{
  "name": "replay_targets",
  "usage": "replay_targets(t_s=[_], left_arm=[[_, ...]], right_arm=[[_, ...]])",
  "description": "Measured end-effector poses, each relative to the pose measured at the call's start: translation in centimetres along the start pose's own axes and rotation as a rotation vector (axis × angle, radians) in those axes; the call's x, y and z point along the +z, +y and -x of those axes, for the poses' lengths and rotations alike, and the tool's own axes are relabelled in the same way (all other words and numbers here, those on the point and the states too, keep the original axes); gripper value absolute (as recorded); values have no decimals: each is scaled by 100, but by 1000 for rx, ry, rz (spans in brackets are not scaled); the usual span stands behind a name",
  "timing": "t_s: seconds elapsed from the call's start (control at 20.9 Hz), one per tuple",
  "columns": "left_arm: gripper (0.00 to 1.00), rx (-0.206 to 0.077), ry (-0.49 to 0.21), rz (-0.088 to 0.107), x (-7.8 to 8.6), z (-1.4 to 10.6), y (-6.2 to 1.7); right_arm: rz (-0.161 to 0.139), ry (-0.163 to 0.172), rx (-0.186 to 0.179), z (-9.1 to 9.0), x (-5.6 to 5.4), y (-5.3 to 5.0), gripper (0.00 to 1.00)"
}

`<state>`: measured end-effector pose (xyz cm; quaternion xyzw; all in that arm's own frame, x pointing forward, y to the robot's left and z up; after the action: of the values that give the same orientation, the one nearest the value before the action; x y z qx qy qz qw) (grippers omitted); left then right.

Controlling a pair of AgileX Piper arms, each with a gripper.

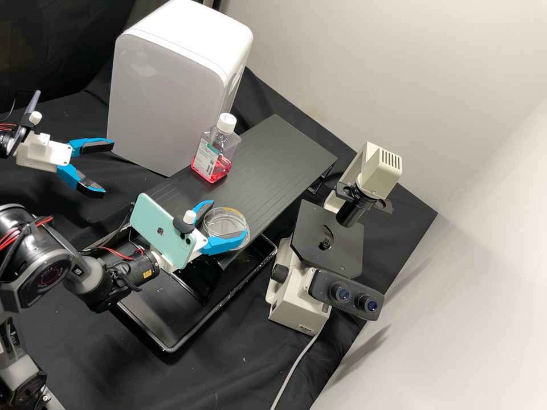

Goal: Place the lid on the petri dish

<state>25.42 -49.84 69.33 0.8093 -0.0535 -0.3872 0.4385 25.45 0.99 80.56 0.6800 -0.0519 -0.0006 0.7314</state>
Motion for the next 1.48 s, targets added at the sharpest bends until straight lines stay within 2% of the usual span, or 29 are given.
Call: replay_targets(t_s=[0.14,0.29,0.38,0.53,0.62,0.76,0.81,1.48], left_arm=[[100,2,3,2,-3,0,1],[100,5,10,5,-9,0,4],[100,6,12,6,-11,0,5],[100,9,21,10,-19,0,9],[100,10,23,11,-21,0,9],[100,10,23,11,-21,0,9],[100,10,23,11,-21,0,9],[100,10,21,11,-13,-3,8]], right_arm=[[-5,4,-3,0,-2,-1,0],[-47,6,4,3,1,6,0],[-53,4,2,9,14,9,0],[-82,9,4,16,26,19,0],[-111,16,0,29,40,24,0],[-170,23,1,28,63,48,0],[-177,24,1,28,66,52,0],[-183,25,0,41,73,49,0]])
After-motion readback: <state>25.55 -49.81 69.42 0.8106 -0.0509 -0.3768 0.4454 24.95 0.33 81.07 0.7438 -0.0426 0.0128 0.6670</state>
